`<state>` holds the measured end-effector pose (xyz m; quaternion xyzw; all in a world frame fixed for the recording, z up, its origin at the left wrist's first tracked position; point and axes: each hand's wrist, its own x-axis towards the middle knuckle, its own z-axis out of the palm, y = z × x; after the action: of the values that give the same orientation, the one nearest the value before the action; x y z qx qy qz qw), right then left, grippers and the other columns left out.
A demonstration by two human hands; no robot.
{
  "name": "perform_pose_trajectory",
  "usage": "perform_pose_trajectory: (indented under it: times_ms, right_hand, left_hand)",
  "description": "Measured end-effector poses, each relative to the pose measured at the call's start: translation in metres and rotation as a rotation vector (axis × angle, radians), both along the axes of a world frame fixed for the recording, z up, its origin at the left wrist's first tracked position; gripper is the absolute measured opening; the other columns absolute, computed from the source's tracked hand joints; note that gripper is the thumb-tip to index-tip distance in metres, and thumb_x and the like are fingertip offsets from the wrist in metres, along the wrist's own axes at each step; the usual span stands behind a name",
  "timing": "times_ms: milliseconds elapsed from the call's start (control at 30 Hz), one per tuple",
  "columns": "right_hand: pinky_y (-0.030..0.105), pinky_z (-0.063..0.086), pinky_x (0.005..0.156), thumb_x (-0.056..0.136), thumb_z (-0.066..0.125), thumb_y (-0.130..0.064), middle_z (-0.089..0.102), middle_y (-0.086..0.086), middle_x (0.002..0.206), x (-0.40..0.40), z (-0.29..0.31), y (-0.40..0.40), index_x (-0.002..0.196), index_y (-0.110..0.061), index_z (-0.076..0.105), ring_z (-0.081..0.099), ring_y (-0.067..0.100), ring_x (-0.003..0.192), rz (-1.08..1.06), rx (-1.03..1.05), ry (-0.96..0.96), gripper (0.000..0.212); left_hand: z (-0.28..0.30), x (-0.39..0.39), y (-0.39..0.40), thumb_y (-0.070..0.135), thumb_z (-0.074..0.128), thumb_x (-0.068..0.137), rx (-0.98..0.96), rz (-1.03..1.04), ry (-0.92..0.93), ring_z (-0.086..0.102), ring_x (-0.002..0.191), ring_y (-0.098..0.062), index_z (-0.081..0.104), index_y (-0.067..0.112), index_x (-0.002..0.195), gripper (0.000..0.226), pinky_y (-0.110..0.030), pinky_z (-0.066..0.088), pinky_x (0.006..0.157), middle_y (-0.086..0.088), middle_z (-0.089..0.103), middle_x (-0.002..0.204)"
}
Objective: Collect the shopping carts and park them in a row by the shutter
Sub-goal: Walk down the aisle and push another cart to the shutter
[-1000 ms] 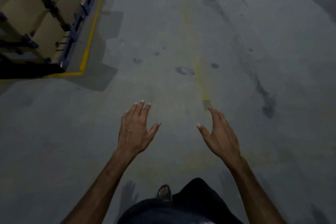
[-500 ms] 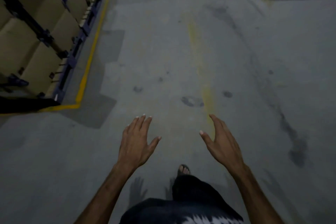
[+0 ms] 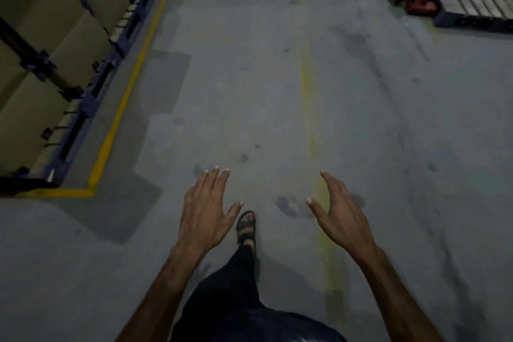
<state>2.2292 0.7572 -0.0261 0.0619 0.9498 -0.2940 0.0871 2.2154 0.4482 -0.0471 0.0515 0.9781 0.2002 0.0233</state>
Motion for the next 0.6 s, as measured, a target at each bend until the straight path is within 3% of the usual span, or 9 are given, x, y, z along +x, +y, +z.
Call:
perform_pose_trajectory:
  times_ms: [133, 367, 600]
  right_hand:
    - [0.035, 0.034, 0.117, 0.104, 0.056, -0.052, 0.031, 0.0, 0.169, -0.112, 0.014, -0.004, 0.166, -0.025, 0.024, 0.035, 0.02, 0.153, 0.001, 0.0, -0.038, 0.074]
    - [0.038, 0.036, 0.117, 0.103, 0.055, -0.056, 0.032, -0.002, 0.168, -0.305, 0.045, 0.001, 0.165, -0.027, 0.027, 0.037, 0.02, 0.152, -0.148, -0.053, 0.081, 0.074]
    - [0.038, 0.037, 0.116, 0.103, 0.053, -0.056, 0.032, -0.002, 0.169, -0.478, 0.01, 0.022, 0.166, -0.028, 0.024, 0.036, 0.02, 0.152, -0.177, -0.08, 0.036, 0.074]
  left_hand:
    - [0.005, -0.118, -0.011, 0.073, 0.038, 0.093, 0.011, 0.014, -0.023, 0.034, 0.156, -0.032, 0.042, 0.02, 0.162, 0.087, -0.054, 0.034, 0.121, -0.008, 0.039, 0.169]
    - [0.035, -0.346, -0.002, 0.071, 0.04, 0.095, -0.043, -0.094, 0.048, 0.035, 0.155, -0.033, 0.045, 0.019, 0.159, 0.082, -0.057, 0.034, 0.121, -0.009, 0.042, 0.166]
    - [0.022, -0.539, 0.024, 0.071, 0.039, 0.095, -0.05, -0.103, 0.053, 0.036, 0.155, -0.033, 0.047, 0.018, 0.158, 0.083, -0.056, 0.033, 0.121, -0.009, 0.043, 0.166]
